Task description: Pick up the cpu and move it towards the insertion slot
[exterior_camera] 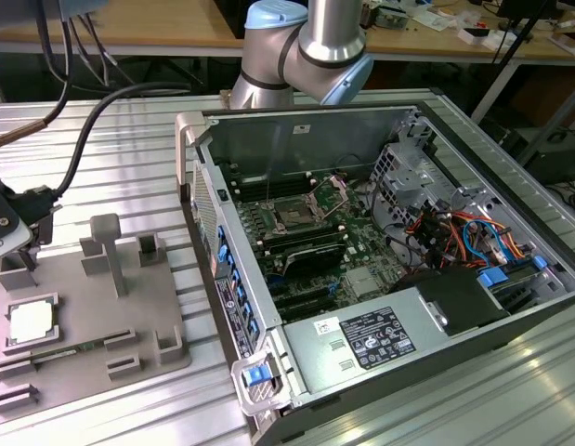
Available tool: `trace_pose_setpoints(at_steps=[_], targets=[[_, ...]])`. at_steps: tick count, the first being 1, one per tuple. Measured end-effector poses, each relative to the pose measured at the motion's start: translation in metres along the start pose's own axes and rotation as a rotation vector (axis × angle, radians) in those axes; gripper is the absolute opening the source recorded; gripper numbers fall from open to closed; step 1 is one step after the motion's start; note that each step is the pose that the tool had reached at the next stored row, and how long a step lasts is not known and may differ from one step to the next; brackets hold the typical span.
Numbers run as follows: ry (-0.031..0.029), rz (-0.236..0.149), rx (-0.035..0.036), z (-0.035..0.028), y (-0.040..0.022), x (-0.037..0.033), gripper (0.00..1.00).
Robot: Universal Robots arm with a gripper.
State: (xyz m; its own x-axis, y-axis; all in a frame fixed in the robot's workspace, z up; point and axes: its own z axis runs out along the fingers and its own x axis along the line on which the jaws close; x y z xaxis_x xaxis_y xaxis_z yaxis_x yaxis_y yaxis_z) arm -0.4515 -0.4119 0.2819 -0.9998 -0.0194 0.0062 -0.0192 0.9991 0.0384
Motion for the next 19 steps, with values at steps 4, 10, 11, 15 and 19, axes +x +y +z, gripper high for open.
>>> trace_pose_setpoints(at_steps=[4,10,11,15,19], targets=[[0.0007,0.000,0.0000,0.0046,-0.0017,-0.0001,0.60],[0.0036,0.000,-0.0001,0.0174,-0.0107,-0.0004,0.60],[0.0039,0.000,0.0001,0.0189,-0.0117,-0.0005,0.60],[0.0039,0.000,0.0000,0.0216,-0.0132,-0.0006,0.60],[0.0039,0.000,0.0002,0.0216,-0.0133,-0.0006,0.60]])
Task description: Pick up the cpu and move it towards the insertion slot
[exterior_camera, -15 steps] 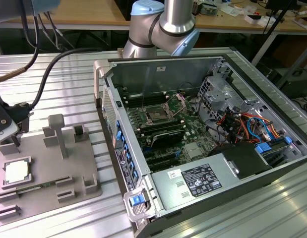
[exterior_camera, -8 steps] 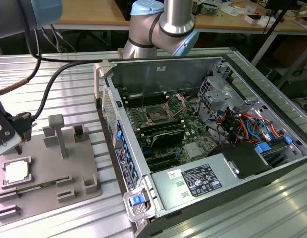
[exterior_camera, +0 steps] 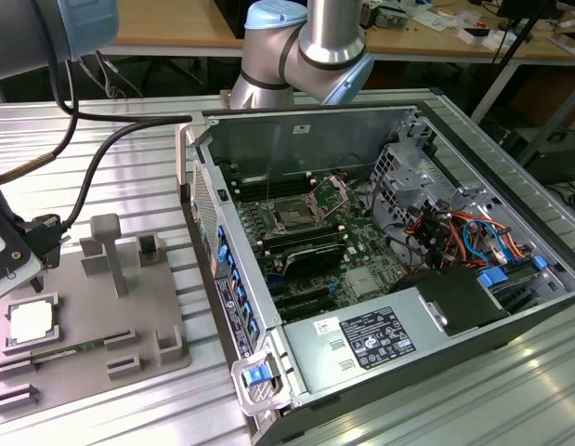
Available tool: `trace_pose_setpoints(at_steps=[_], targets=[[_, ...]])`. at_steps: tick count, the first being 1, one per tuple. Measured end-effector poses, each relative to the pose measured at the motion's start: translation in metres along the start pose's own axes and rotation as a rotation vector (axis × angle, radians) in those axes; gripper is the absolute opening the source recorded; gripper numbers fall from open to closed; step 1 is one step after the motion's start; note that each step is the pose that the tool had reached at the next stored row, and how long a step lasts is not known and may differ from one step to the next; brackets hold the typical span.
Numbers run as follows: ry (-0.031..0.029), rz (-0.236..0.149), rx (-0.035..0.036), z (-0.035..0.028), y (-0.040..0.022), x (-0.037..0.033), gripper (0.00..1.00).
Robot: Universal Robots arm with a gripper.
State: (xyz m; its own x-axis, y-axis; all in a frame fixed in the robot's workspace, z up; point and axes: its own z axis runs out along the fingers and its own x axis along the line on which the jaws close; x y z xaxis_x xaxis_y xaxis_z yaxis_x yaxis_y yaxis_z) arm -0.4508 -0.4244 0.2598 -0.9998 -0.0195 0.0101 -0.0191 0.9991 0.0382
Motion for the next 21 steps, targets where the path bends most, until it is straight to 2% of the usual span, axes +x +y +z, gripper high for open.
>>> trace_pose_setpoints(at_steps=[21], targets=[[-0.0001,0.000,0.0000,0.0038,-0.0012,-0.0022,0.60]])
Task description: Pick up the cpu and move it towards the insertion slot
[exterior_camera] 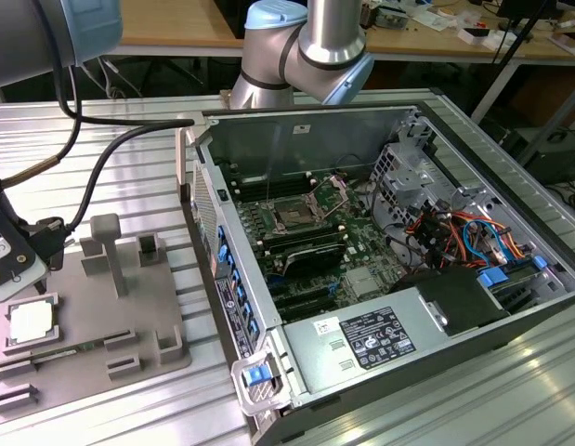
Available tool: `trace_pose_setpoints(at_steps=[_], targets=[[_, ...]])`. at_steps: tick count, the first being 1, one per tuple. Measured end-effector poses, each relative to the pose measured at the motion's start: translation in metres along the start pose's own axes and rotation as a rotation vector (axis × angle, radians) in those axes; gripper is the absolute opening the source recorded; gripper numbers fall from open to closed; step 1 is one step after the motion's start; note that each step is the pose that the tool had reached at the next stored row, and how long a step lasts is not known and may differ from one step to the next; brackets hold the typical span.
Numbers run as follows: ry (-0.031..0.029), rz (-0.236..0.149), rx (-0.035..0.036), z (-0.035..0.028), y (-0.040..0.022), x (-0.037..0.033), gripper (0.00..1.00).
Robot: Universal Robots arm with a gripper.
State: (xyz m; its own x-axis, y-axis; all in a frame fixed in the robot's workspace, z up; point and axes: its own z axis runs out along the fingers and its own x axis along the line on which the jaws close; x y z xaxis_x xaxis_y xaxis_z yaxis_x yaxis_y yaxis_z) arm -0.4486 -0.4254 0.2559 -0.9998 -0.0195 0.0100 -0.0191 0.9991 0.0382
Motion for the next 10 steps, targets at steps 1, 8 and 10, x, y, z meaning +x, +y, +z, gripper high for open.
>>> trace_pose_setpoints(at_steps=[1,8,10], targets=[[0.0000,0.000,0.0000,0.0000,0.0000,0.0000,0.60],[0.0001,0.000,0.0011,0.0043,-0.0021,0.0001,0.60],[0.0001,0.000,0.0011,0.0077,-0.0023,-0.0003,0.60]])
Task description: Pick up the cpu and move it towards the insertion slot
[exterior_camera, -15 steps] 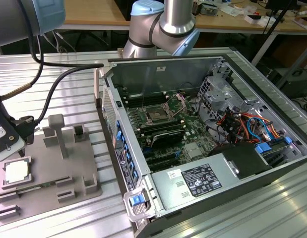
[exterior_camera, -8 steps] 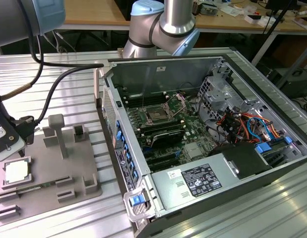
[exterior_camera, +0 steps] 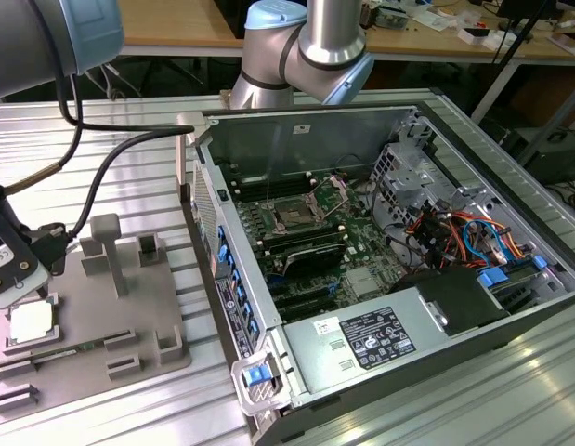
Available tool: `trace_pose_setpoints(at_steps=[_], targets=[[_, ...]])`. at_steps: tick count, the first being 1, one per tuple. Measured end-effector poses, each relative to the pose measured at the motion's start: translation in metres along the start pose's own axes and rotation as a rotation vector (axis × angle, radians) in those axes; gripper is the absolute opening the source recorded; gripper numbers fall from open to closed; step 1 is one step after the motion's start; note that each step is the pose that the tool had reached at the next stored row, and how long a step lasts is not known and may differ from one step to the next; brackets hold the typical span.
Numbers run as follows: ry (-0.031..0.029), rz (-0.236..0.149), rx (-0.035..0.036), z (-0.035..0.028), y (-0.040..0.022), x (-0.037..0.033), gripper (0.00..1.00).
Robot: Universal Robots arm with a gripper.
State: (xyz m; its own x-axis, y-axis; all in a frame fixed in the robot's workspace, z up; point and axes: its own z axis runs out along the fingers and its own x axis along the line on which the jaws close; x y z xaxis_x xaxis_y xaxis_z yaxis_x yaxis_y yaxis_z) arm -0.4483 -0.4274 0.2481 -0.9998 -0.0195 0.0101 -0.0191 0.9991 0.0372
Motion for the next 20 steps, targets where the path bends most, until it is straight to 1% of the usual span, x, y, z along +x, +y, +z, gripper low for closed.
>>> trace_pose_setpoints(at_steps=[2,5,9,16,20], targets=[[0.0000,0.000,0.0001,0.0027,-0.0001,-0.0007,0.60],[0.0000,0.000,0.0026,0.0077,-0.0003,-0.0014,0.60],[0.0000,0.000,0.0026,0.0107,-0.0004,-0.0015,0.60],[0.0001,0.000,0.0030,0.0198,-0.0008,-0.0015,0.60],[0.0000,0.000,0.0029,0.0200,-0.0008,-0.0016,0.60]])
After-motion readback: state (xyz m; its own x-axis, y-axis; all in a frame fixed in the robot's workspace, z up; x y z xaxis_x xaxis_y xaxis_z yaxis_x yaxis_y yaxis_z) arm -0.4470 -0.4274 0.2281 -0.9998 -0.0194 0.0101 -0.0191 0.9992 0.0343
